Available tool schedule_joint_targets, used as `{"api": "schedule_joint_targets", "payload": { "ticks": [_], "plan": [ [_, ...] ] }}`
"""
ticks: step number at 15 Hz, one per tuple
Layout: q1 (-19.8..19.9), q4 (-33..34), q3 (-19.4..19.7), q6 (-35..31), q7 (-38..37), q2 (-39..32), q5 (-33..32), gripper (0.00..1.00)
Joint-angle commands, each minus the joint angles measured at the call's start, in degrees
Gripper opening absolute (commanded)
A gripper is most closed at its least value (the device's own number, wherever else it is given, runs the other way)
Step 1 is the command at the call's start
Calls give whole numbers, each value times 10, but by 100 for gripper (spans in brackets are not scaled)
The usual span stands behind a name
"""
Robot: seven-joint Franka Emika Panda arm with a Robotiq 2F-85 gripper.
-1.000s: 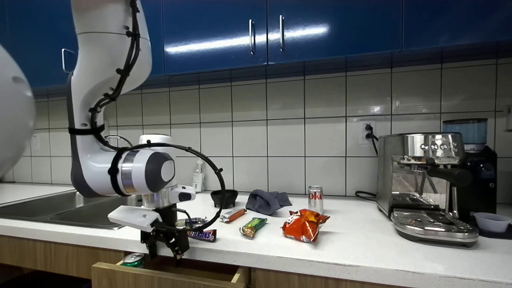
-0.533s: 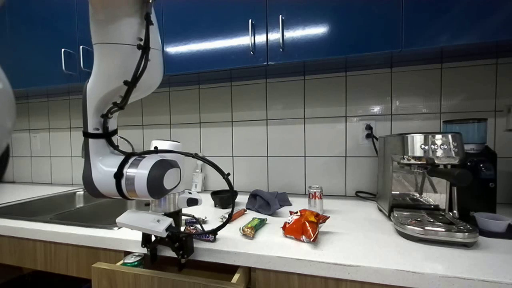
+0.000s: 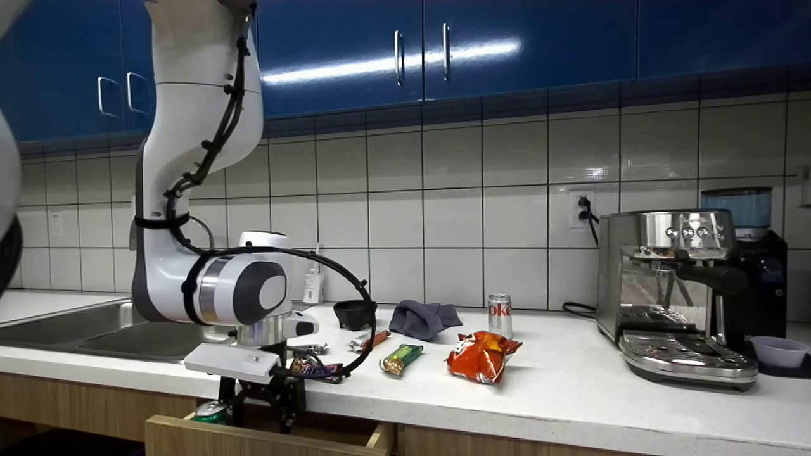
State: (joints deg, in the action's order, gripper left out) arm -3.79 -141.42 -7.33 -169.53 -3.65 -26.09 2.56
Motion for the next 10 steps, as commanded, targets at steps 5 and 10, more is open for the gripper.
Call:
{"api": "schedule_joint_targets", "payload": {
  "ticks": [5,10],
  "plan": [
    [-22,-40,-1,15,-2,32,0,100],
    [-57,-67,31,18,-39,49,-6,100]
  ]
}}
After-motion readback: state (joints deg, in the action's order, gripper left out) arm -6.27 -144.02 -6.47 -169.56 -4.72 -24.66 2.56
